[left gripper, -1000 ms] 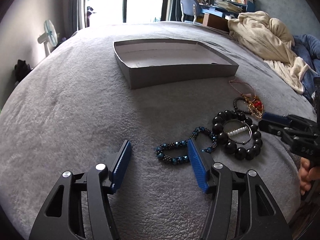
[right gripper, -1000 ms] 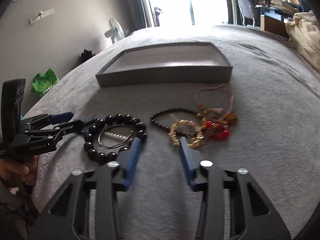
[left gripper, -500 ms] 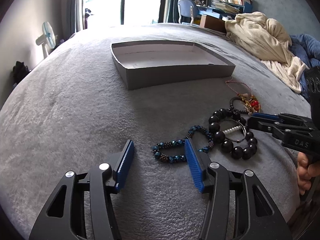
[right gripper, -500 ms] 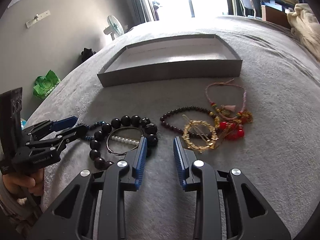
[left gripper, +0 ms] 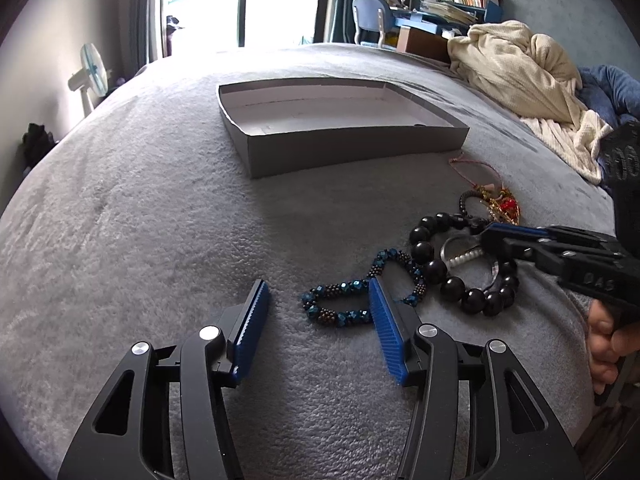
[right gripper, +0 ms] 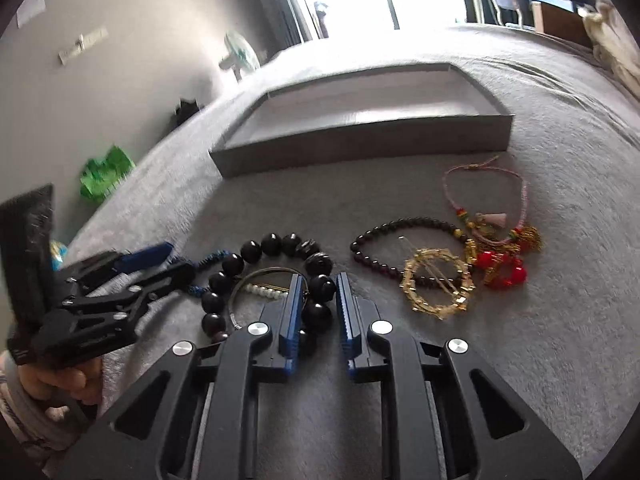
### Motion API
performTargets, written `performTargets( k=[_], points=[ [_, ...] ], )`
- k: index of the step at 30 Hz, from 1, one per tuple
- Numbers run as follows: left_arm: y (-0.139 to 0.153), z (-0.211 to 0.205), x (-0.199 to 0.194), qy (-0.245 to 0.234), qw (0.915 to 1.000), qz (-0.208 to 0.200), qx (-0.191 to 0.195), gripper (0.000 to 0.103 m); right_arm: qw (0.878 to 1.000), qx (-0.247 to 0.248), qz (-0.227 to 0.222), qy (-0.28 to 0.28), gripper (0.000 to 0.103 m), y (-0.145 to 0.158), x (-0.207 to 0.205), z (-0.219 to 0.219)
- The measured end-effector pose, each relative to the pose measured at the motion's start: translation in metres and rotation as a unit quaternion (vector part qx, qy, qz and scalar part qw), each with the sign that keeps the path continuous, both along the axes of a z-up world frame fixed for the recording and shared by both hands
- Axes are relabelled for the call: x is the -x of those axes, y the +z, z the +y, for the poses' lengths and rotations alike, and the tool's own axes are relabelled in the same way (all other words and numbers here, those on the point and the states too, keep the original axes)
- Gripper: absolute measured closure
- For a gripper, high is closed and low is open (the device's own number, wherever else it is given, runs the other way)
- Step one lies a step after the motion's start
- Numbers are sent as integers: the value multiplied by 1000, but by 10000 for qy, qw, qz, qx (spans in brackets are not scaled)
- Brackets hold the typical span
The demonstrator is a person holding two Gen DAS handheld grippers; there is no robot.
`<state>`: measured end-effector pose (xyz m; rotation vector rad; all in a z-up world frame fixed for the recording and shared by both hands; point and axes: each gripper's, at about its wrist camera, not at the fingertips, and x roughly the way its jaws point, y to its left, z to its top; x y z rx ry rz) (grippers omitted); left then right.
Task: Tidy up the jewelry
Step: 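Close left tool on blue beaded bracelet while right tool grips black bead bracelet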
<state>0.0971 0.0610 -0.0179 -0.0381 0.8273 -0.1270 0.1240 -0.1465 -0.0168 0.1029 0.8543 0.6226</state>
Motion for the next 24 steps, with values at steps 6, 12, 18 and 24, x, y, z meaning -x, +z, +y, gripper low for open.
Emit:
performTargets(
  k=[6,12,18,24],
  points=[
    [-2,-7,-8,-85,9998,144,-137,54,9996,13,-144,-234,89,3,8,-22],
    [-1,-11,-3,-165,9995,161,-200,80,9994,70,-173,-284,89,2,10,-25],
    [-2,-9,0,-204,9995,241,-57,86,9995,213,-11,-236,88,-4,4,-18],
    [-5,-10,-11,-193,9991,367,-62,83,9992,343,136,-179,79,-11,-2,-11]
  ],
)
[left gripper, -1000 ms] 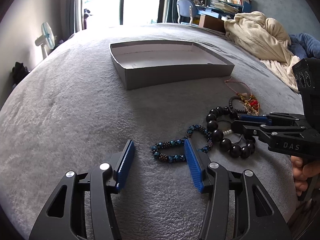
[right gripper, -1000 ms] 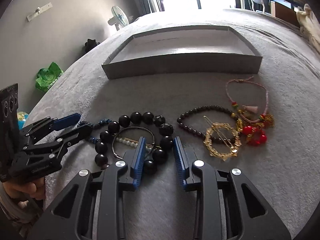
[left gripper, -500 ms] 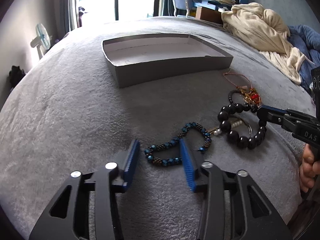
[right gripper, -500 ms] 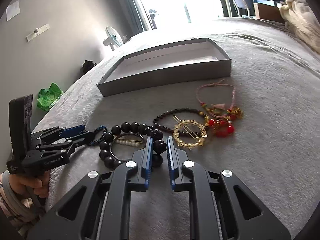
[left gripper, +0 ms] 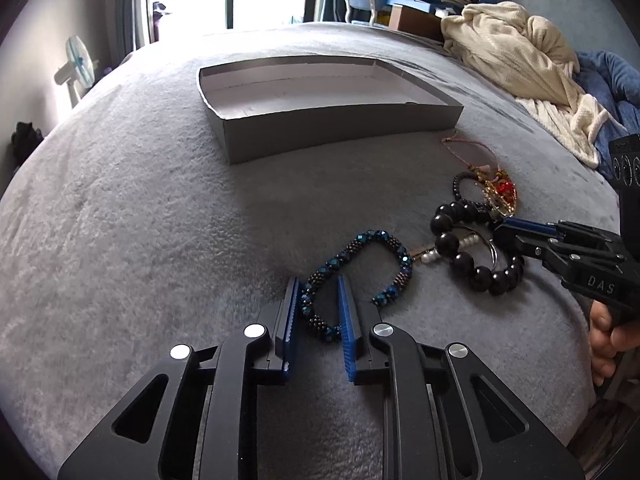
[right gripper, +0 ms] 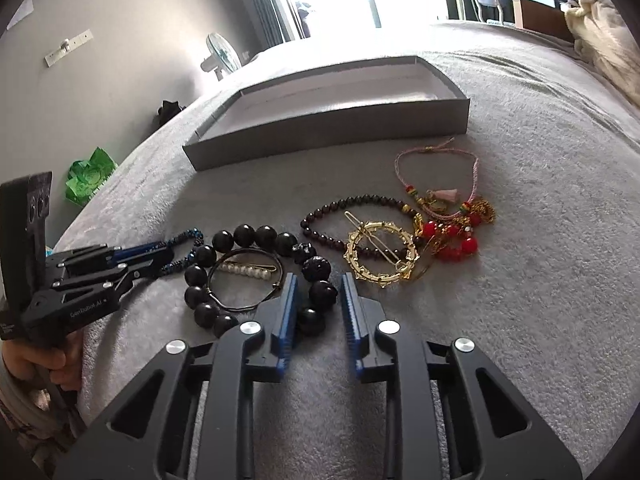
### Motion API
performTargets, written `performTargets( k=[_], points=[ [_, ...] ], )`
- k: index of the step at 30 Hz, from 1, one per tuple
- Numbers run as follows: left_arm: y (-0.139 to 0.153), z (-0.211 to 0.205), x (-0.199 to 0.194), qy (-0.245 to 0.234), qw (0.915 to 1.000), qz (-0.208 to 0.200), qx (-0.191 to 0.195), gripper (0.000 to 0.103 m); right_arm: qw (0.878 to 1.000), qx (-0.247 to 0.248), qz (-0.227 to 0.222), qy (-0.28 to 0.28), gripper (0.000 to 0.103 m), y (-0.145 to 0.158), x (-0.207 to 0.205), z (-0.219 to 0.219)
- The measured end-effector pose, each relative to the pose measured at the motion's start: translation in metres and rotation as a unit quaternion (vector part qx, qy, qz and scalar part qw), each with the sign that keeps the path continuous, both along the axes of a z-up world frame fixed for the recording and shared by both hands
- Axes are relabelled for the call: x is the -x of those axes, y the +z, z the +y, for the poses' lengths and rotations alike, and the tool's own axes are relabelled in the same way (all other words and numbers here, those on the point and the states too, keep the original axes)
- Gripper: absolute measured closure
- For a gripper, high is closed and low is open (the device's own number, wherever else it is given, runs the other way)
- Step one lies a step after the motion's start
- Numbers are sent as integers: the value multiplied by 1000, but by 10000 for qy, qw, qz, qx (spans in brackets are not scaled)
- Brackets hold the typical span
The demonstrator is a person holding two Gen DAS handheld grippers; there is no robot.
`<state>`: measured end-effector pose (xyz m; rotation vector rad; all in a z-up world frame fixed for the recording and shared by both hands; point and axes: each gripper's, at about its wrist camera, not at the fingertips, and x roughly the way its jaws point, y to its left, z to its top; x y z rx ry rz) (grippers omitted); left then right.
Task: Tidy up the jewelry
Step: 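Close left tool on blue beaded bracelet while right tool grips black bead bracelet, then carry blue bracelet with left tool while right tool carries black bracelet into tray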
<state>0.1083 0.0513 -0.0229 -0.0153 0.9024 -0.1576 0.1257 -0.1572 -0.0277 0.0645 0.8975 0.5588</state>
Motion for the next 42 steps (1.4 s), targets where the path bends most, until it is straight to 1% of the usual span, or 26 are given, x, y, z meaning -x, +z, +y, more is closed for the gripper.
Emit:
performTargets(
  k=[3,5,6,7,8,9,13,15,22,24,28,36,42],
  points=[
    [-1,0,-2,-2,10000,5,-4,83,10000,5,70,15,78,-2,-3,1],
    [0,-1,-1,-28,10000,-27,-17,85,10000,17,52,41,79,-1,-3,2],
    [1,-2,1,-43,10000,-57,-31,87,10000,13,30,71,82,-1,-2,2],
    [1,-2,2,-46,10000,-79,-37,92,10000,21,-3,77,83,0,-1,3],
    [3,-2,4,-46,9999,-117,-35,95,9999,18,-49,90,86,2,0,3],
    [4,-2,6,-47,9999,-149,-14,96,9999,1,-82,106,88,3,2,2],
    [12,0,14,-87,9995,-260,143,96,9993,-162,-309,165,89,19,12,0],
    [21,-2,19,-132,9990,-361,227,96,9985,-283,-442,184,89,32,17,-2],
    [59,-13,21,-304,9961,-784,269,96,9944,-437,-900,348,89,75,23,3],
    [69,-15,19,-339,9951,-889,265,96,9934,-444,-1000,351,89,83,23,3],
    [84,-18,13,-408,9937,-1026,169,96,9925,-409,-1114,287,89,91,21,1],
    [102,-16,1,-428,9923,-1152,151,96,9918,-426,-1204,0,89,107,3,-14],
    [114,-19,-16,-467,9910,-1253,101,96,9901,-364,-1358,9,89,122,-16,-14]
  ],
)
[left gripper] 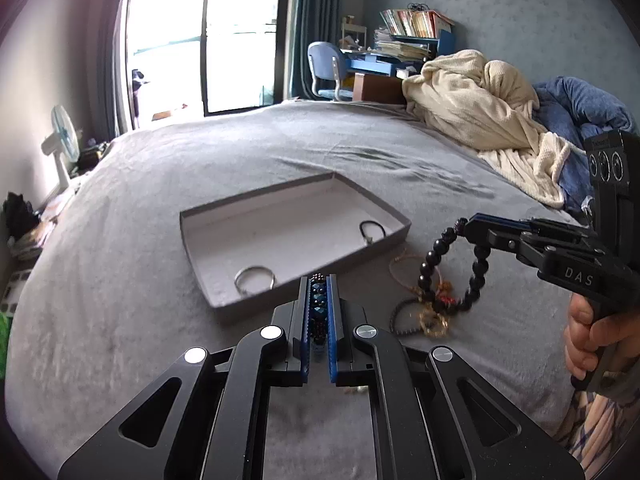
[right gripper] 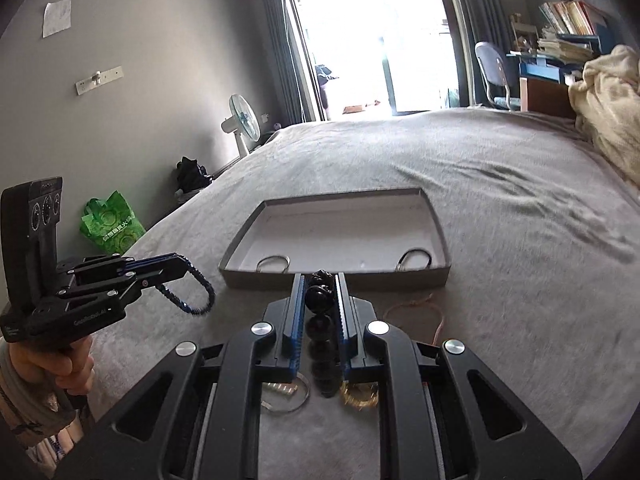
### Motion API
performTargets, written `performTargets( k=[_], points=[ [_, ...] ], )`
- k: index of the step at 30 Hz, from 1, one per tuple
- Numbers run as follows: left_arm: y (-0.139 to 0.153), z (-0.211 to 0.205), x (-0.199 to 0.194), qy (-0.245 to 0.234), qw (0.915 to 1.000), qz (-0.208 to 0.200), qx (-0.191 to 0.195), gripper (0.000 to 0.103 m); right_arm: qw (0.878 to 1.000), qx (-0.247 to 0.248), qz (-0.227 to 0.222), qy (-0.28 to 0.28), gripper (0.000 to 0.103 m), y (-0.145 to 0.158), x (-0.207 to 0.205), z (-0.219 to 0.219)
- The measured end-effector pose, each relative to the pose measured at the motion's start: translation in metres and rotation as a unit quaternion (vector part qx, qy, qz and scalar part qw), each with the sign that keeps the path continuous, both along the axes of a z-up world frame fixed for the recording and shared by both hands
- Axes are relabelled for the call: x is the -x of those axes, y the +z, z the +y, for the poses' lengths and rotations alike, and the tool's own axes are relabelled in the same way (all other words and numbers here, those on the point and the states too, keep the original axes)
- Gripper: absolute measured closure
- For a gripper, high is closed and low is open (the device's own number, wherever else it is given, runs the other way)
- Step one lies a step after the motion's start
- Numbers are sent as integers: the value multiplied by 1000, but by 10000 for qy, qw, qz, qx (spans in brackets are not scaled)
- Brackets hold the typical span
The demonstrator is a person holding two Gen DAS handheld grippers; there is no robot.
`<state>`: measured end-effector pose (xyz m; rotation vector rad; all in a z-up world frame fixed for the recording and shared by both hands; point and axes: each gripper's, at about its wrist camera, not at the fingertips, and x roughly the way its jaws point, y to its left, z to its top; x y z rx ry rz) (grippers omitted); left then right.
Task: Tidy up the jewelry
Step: 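Carry blue bracelet with left tool while right tool carries black bracelet into tray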
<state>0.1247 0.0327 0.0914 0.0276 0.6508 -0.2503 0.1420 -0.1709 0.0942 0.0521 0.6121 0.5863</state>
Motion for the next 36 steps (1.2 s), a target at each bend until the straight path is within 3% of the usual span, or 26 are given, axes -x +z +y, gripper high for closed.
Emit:
performTargets(
  k=[17,27,36],
  points=[
    [27,13,-90,198,9997,-127,56,96,9997,56,-182,169,89,28,-106,35],
    [13,21,-144,284,9994,112,162,96,9992,112,111,361,89,5,-160,68],
    [-22,33,-175,381,9977,480,297,96,9976,175,544,387,89,-33,-195,91]
  ],
)
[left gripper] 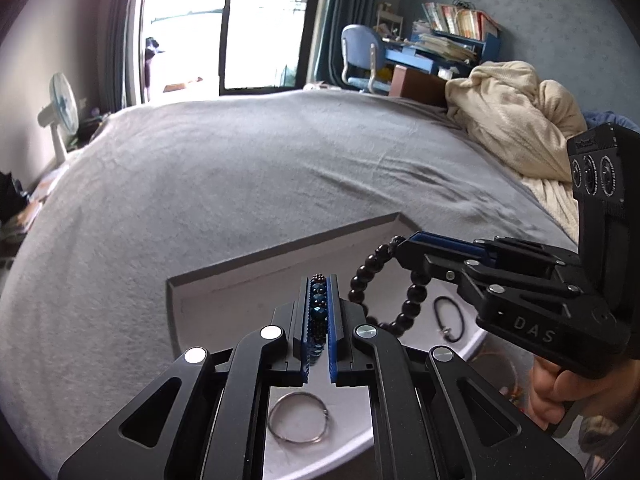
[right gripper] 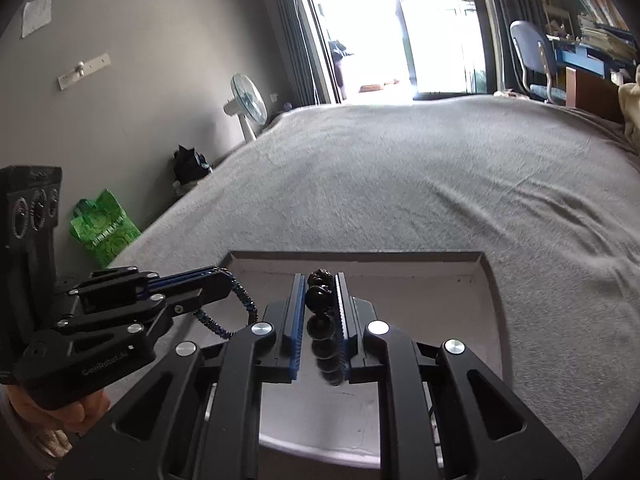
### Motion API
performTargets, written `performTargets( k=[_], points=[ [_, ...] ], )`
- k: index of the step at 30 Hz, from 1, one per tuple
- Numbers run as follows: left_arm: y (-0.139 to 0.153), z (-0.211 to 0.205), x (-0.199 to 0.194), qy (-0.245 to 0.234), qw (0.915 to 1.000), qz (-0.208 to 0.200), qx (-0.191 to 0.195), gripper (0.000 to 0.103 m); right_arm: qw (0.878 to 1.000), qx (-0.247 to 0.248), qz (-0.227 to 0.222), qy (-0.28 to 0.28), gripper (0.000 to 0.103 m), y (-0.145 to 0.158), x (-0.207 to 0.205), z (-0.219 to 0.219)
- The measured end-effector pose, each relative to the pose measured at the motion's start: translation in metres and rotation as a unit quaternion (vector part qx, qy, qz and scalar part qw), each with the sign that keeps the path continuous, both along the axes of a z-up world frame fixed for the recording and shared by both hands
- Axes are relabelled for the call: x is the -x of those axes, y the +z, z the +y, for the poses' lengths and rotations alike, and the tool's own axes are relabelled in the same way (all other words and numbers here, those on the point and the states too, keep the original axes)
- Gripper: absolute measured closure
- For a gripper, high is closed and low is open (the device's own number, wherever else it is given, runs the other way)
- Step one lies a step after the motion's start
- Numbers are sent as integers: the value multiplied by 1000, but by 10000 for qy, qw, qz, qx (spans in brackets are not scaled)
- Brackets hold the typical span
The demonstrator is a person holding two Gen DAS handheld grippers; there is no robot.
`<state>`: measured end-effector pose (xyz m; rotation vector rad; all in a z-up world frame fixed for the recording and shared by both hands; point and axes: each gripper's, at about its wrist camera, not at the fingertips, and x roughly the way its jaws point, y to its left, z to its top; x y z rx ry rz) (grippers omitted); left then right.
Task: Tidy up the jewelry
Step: 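Carry blue bracelet with left tool while right tool carries black bracelet into tray, then open left tool dropping blue bracelet in tray while right tool releases black bracelet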
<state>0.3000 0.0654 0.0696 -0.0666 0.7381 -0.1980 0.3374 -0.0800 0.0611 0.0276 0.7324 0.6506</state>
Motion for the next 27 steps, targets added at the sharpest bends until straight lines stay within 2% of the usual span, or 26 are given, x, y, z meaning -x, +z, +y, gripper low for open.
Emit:
performTargets(
  k=[10,18,20,27],
  points=[
    [-33,13,-11,222,9988,368,-247,96,9979,455,290,-350,89,-38,-29,-19],
    [-49,19,-13,431,9964,511,-513,96,9963,589,471,-419,89,-49,-34,-30],
    [-51,21,-12,505,9956,514,-599,90,9961,613,476,-426,89,-51,-34,-31],
    [-50,28,-5,624,9949,468,-633,79,9965,601,384,-426,85,-47,-26,-32]
  ],
)
